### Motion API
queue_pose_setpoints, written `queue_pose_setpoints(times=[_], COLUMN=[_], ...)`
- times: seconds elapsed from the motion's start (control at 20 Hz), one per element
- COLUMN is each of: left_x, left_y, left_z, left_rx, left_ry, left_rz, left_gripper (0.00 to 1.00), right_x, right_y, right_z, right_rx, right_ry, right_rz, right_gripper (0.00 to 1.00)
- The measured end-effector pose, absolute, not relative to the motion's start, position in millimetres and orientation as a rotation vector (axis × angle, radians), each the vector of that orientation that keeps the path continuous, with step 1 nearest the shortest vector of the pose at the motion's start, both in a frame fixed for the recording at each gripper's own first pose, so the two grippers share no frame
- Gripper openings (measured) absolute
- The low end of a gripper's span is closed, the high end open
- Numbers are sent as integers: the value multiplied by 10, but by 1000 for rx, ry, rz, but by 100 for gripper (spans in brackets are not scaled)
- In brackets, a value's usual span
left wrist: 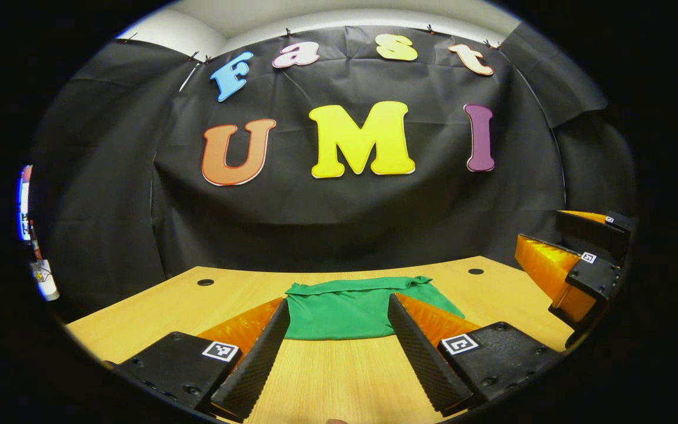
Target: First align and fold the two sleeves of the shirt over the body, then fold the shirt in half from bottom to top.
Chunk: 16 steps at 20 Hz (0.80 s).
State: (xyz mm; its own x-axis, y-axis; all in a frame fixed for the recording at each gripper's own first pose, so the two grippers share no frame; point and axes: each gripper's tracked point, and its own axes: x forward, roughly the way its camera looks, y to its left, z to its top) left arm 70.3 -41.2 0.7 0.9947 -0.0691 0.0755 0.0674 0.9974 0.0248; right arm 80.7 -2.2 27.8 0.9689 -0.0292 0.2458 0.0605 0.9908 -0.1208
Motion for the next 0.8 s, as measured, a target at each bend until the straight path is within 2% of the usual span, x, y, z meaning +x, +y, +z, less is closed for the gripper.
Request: queue_pose_setpoints(times=[0.15,0.35,0.65,0.8], left_x=[264,-249,-603,-628], left_y=[-576,-682,-621,-565], left_z=[140,312,432,375], left_rx=[19,42,54,37], left_ry=[-31,-27,-80,-70], left_rz=[-103,-125,-107,-128], left_gripper=[100,100,100,100], right_x=[247,-243,-654,-675], right_y=[-146,-367,-323,-192], right_z=[481,455,275,185], right_rx=[-119,20,37,12], right_ry=[-228,-133,-88,-75], right_rz=[-47,-22,0,12], right_gripper=[95,94,95,94])
